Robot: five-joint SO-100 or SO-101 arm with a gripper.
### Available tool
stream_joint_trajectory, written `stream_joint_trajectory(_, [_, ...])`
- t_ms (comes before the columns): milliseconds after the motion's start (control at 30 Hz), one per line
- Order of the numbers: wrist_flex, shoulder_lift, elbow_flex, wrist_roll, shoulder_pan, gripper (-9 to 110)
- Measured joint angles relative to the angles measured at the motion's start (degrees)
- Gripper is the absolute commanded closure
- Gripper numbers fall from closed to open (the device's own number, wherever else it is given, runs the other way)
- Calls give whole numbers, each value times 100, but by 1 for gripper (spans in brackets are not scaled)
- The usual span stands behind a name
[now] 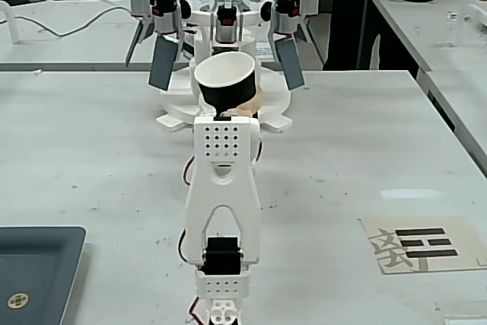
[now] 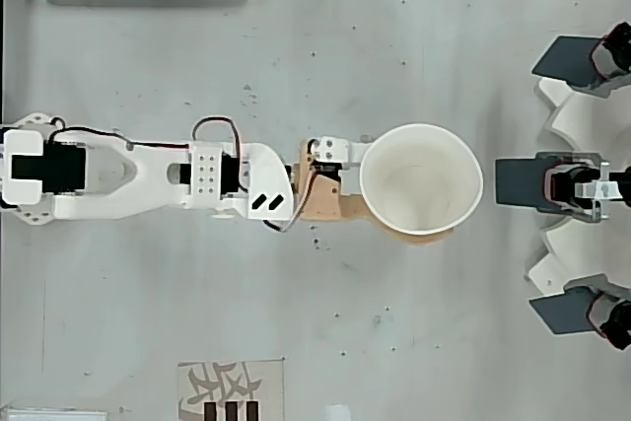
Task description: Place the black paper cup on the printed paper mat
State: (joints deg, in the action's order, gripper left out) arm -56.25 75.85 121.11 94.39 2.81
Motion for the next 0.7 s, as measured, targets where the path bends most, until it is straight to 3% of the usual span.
stream_joint_trajectory(300, [-18,193,396,-229,0,97])
stream_joint_trajectory(700, [-18,1731,1846,-281,0,97])
